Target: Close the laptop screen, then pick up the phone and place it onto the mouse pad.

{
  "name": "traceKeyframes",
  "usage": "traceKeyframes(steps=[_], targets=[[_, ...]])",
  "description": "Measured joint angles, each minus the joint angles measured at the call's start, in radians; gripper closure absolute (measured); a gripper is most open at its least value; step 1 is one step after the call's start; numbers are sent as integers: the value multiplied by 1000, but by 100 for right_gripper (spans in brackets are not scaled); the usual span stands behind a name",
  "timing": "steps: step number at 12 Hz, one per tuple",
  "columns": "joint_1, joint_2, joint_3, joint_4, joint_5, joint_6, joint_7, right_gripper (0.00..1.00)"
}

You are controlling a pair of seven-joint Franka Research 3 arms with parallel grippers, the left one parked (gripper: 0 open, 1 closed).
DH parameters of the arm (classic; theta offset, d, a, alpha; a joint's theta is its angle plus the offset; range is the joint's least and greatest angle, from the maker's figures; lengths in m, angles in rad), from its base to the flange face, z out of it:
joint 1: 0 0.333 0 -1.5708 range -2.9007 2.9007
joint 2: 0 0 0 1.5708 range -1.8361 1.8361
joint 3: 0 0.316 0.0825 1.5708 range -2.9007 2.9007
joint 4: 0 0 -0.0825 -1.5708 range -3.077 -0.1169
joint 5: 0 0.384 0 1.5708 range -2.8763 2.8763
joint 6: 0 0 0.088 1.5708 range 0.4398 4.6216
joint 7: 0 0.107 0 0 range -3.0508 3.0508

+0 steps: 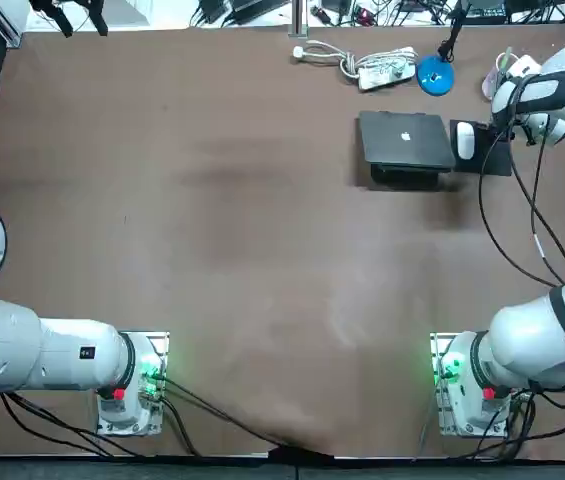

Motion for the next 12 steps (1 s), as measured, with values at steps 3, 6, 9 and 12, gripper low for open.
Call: traceKeyframes(steps=[3,6,9,12], targets=[[-3,-26,-4,25,4,-126,1,0],[-12,-62,-10,106,10,-333,56,0],[-13,-83,-11,236,10,-585,188,0],[-11,-85,-10,343,10,-744,344,0]])
